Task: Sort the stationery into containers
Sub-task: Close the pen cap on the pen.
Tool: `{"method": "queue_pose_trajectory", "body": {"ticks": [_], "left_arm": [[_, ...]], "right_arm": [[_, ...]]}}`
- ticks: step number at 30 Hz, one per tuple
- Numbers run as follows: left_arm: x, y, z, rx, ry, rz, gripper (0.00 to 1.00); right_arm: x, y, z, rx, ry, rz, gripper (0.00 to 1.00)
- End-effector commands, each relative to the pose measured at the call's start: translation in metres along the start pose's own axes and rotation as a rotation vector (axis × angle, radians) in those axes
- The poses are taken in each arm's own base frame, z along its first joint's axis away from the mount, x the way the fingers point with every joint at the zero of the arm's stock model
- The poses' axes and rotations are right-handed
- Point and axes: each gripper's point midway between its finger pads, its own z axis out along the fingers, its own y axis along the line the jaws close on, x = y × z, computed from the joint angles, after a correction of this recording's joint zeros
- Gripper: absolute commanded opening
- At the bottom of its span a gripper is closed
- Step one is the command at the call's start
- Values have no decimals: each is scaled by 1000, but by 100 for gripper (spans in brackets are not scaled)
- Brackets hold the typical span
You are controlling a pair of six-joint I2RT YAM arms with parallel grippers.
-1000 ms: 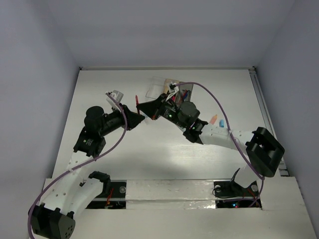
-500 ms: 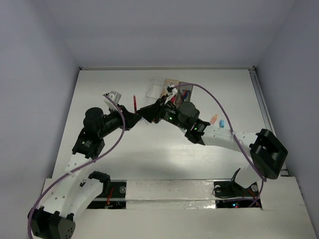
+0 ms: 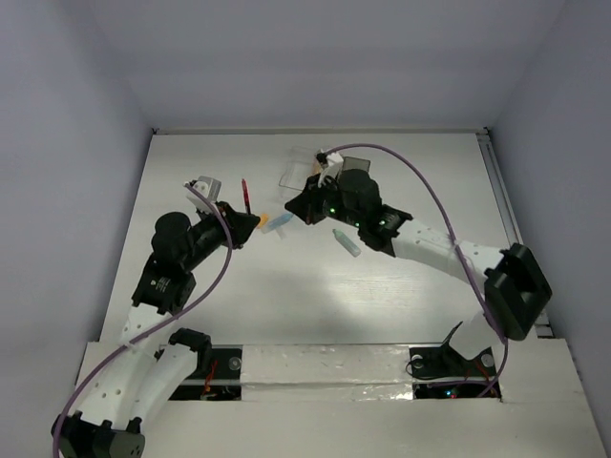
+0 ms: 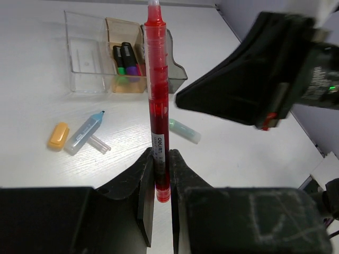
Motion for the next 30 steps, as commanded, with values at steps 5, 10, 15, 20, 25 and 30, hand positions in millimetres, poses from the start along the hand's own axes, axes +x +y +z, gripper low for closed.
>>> {"method": "queue_pose_trajectory", "body": {"ticks": [5, 10, 15, 20, 25, 30], "left_arm": [[-29, 0, -13, -47, -97, 48, 0], [-30, 2, -14, -59, -98, 53, 0], [-29, 2, -15, -59, -98, 53, 0], [-29, -1, -14, -50, -94, 54, 0], [-29, 0, -13, -51, -92, 54, 0], [-28, -2, -13, -43, -87, 55, 0]], "right_arm": [[65, -55, 30, 188, 286, -63, 8], [88, -78, 51, 243, 370, -81, 35], [125, -113, 69, 331, 506, -125, 40], [126, -130, 88, 392, 529, -163, 44], [142, -143, 97, 413, 577, -165, 44], [148, -146, 106, 451, 597, -210, 45]]}}
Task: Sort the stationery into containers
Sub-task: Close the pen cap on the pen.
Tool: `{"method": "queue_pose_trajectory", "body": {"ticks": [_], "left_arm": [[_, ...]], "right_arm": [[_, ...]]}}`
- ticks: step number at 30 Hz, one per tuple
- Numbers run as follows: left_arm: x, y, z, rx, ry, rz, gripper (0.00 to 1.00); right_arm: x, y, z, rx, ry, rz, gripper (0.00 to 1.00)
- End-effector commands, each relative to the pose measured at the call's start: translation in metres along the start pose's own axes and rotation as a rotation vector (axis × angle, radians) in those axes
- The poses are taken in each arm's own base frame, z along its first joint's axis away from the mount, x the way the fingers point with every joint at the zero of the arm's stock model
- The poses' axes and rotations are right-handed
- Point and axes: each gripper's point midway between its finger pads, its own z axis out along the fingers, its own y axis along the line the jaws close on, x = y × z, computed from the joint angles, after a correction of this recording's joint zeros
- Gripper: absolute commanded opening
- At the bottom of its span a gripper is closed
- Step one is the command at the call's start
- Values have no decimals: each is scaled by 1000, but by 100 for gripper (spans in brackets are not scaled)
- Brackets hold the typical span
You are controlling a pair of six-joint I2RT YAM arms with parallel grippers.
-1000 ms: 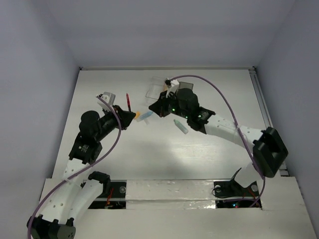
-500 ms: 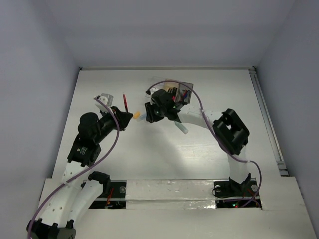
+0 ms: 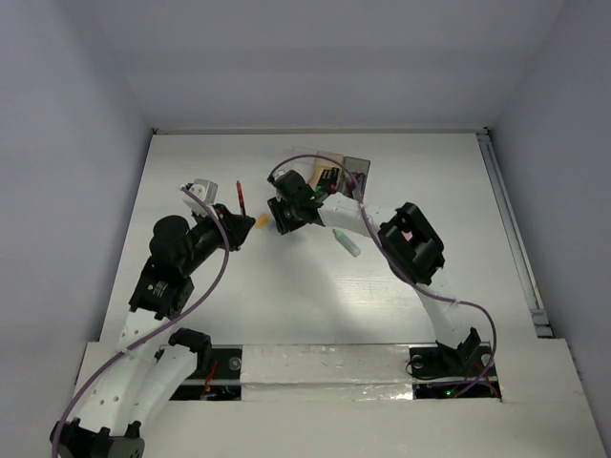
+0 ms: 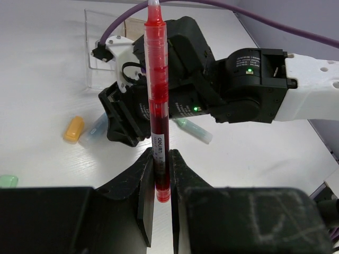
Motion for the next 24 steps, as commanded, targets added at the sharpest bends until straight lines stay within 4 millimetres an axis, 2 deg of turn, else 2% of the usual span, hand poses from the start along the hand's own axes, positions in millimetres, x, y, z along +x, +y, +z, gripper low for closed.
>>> {"method": "queue_pose_trajectory", "body": {"ticks": [1, 2, 6, 7, 13, 18, 20, 22, 24], "left_arm": [[-26, -11, -4, 26, -69, 36, 0], [-26, -11, -4, 26, -69, 36, 0], [-26, -11, -4, 26, -69, 37, 0], [-26, -11, -4, 26, -70, 37, 0], [-27, -11, -5, 25, -73, 38, 0], [-26, -11, -4, 27, -72, 37, 0], [-26, -11, -4, 26, -71, 36, 0], [-26, -11, -4, 27, -72, 35, 0], [-25, -10, -3, 24, -70, 34, 0]], "right_arm": [[-14, 9, -3, 54, -23, -66, 45], [-5, 11, 3, 64, 4, -80, 45], [-2, 15, 8, 87, 16, -102, 45], [-2, 11, 8, 110, 14, -103, 44], [7, 2, 2, 200, 38, -127, 30], [18, -6, -4, 235, 57, -113, 31], [18, -7, -5, 236, 53, -107, 18], [20, -7, -4, 237, 49, -99, 15], [17, -5, -5, 232, 36, -80, 4]]}}
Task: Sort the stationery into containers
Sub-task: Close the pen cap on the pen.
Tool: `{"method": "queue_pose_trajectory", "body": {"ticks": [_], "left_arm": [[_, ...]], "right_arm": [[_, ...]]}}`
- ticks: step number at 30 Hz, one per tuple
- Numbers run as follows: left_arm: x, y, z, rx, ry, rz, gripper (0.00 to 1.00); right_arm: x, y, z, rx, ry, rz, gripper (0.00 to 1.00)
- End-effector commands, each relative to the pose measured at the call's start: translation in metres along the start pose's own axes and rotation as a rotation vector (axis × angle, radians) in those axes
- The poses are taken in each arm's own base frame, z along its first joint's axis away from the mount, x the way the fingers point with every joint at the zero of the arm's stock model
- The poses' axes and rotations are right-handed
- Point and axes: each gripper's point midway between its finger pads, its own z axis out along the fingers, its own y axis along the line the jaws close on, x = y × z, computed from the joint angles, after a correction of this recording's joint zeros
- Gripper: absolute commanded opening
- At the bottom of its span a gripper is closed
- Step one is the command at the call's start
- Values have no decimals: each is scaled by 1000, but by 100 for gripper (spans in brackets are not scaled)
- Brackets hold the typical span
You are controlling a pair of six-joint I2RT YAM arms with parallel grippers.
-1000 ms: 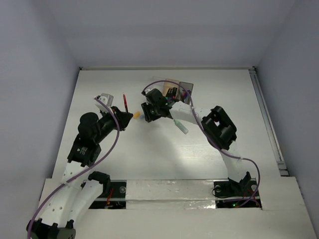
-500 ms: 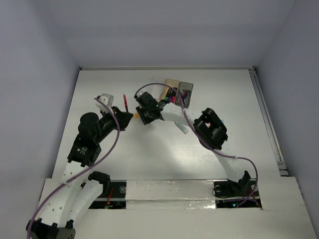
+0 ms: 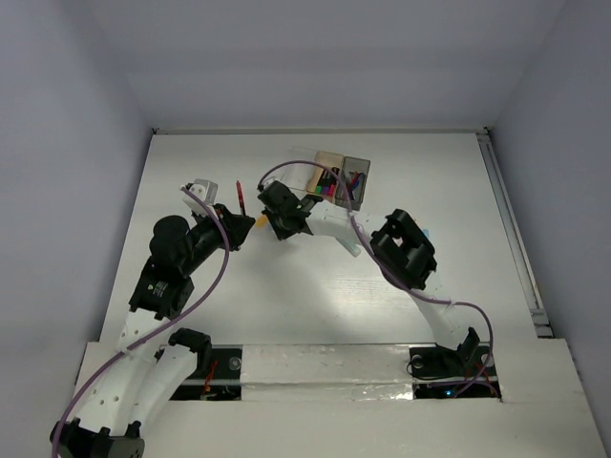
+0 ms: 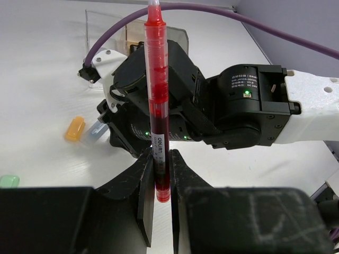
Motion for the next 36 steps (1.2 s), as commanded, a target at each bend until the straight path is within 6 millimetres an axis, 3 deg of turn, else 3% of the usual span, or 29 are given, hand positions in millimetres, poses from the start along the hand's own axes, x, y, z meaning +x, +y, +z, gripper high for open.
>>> {"method": "queue_pose_trajectory", "body": {"ticks": [1, 4, 5, 7, 9, 10, 11, 12, 13, 14, 15, 17, 18, 19, 21, 25, 29, 36], "left_arm": [[-25, -11, -3, 28, -69, 28, 0], [-24, -9, -2, 26, -65, 23, 0], [-23, -10, -1, 32, -63, 22, 0], [-19, -13, 1, 55, -45, 15, 0], [-15, -19, 3, 97, -27, 6, 0], [-13, -22, 4, 115, -17, 1, 0], [-11, -24, 4, 132, -9, -11, 0], [-9, -31, 6, 175, -2, -8, 0], [-7, -34, 6, 194, 11, -14, 0], [-6, -36, 7, 212, 14, -16, 0], [-2, -41, 7, 249, 35, -21, 0], [2, -48, 7, 297, 50, -21, 0], [6, -54, 7, 337, 74, -30, 0], [10, -56, 6, 359, 88, -37, 0], [10, -66, 4, 425, 96, -35, 0], [14, -78, -1, 510, 113, -49, 0], [18, -88, -3, 567, 136, -56, 0], [21, -92, -4, 588, 151, -60, 0]], "right_arm": [[7, -8, -7, 38, 11, 16, 1], [-8, -2, -23, -9, -60, 61, 0], [5, 0, -14, -24, -56, 61, 0], [-30, 3, -57, -78, -181, 133, 0], [-33, 5, -73, -123, -255, 188, 0], [-54, 4, -106, -160, -340, 216, 0], [-70, 7, -122, -202, -422, 242, 0], [-72, 4, -148, -236, -466, 277, 0], [-71, 5, -145, -246, -482, 294, 0], [-95, 5, -183, -303, -598, 320, 0], [-90, 4, -190, -320, -616, 344, 0], [-102, -3, -220, -347, -713, 385, 0], [-118, -8, -252, -377, -808, 414, 0], [-116, -11, -259, -383, -835, 423, 0], [-129, -21, -290, -398, -942, 464, 0], [-142, -34, -322, -405, -1063, 531, 0], [-157, -27, -346, -494, -1136, 548, 0], [-165, -12, -359, -611, -1171, 537, 0]]}}
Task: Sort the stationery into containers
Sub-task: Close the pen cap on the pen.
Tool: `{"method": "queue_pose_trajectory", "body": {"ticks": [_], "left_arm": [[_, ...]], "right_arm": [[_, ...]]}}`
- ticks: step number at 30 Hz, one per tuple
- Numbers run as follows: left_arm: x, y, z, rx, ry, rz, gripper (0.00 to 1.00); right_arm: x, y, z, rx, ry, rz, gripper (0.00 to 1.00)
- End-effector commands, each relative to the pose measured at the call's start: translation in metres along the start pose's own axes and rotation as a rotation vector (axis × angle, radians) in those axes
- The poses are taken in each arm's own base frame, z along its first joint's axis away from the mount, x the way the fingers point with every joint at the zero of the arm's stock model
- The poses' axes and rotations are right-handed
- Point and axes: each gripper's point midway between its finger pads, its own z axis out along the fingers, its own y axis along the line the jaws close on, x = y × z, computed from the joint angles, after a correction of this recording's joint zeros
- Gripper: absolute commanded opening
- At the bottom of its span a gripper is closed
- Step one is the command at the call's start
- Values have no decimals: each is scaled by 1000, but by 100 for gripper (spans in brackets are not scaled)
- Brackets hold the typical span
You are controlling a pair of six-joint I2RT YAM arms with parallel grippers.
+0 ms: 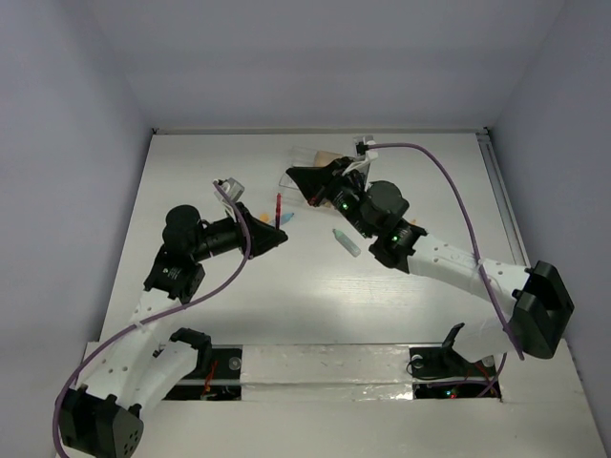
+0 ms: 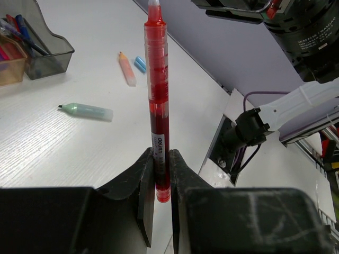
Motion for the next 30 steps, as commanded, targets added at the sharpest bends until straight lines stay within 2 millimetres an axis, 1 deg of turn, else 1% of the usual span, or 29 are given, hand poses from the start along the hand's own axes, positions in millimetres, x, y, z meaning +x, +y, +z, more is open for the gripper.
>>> {"method": "queue_pose_trajectory", "body": {"ticks": [1, 5, 12, 20, 23, 30], "left_arm": [[-4, -12, 1, 65, -15, 41, 0], [-3, -10, 2, 62, -8, 31, 0], [-2, -7, 3, 52, -3, 23, 0], [-4, -6, 3, 42, -11, 29, 0], [-4, -6, 3, 39, -12, 28, 0], [-3, -4, 3, 31, -9, 24, 0]], "right_arm": [[-29, 29, 1, -110, -98, 45, 0], [-26, 35, 1, -147, -85, 42, 0], [-16, 39, 5, -177, -49, 40, 0], [-2, 35, 9, -174, -9, 36, 0], [-2, 36, 7, -180, -12, 40, 0], [-13, 40, 5, -189, -49, 35, 0]]}}
